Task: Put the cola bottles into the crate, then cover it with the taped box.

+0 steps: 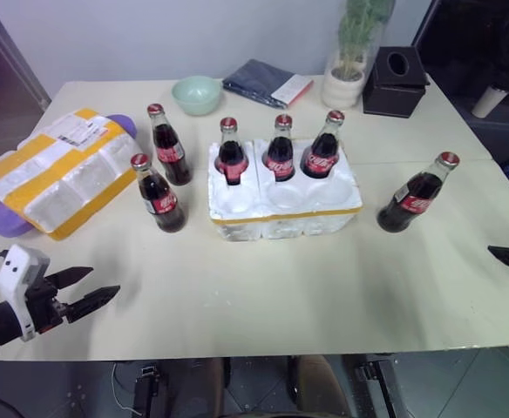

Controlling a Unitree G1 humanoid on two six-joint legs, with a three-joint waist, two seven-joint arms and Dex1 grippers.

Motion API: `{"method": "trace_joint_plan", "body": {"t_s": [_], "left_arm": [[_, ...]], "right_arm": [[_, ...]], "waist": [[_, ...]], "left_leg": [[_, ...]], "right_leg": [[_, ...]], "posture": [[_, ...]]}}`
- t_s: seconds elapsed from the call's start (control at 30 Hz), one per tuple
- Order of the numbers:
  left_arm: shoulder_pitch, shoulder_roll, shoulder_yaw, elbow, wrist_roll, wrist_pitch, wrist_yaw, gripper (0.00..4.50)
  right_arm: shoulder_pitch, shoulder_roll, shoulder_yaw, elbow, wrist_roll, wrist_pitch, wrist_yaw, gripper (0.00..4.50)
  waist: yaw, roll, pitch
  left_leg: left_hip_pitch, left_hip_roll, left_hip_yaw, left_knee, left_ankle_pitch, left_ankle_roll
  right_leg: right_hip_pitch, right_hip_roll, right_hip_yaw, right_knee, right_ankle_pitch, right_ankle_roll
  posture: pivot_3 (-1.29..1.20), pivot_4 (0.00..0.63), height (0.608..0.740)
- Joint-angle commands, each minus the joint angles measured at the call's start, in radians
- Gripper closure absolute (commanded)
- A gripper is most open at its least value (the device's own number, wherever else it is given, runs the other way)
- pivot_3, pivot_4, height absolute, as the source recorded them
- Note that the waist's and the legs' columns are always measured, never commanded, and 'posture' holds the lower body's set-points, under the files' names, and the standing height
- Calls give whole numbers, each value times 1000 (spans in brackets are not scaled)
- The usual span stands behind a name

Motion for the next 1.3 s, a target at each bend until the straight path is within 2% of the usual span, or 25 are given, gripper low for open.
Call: {"method": "trace_joint_plan", "body": {"t_s": [0.03,0.47,0.77,0.83,0.9,1.07,1.3], "left_arm": [[-3,10,12,3,33,-53,-5,59],[-79,-6,10,46,32,-82,17,59],[-175,33,3,48,-16,-51,-37,59],[-261,63,-9,78,-48,-25,-51,59],[-334,81,-37,112,-53,-14,-57,59],[-539,66,-199,236,22,-72,-52,59],[-684,5,-408,353,154,-195,-76,59]], "right_arm": [[-18,-6,-19,7,-2,-26,-13,0],[-46,4,-6,22,-4,-34,-35,0],[-129,-72,-48,-30,107,142,24,0],[-167,-117,-45,-95,151,190,56,0],[-190,-149,-38,-159,190,240,87,0],[-257,-245,-15,-346,351,410,180,0],[-495,-302,132,-460,555,535,134,0]], "waist": [[0,0,0],[0,0,0],[-2,0,0],[-2,1,0],[-1,2,0],[1,3,-1],[-1,2,0]], "left_leg": [[0,0,0,0,0,0],[0,0,0,0,0,0],[1,0,0,0,0,0],[1,0,0,1,0,0],[2,0,0,2,0,0],[2,0,0,1,0,0],[1,0,0,1,0,0]], "right_leg": [[0,0,0,0,0,0],[0,0,0,1,0,0],[1,0,0,1,0,0],[1,0,0,2,0,0],[1,0,0,5,0,0],[1,1,0,5,0,1],[-1,1,0,5,3,5]], "posture": [[0,150,740],[0,150,740],[0,150,740],[0,150,740],[0,150,740],[0,150,740],[0,150,740]]}}
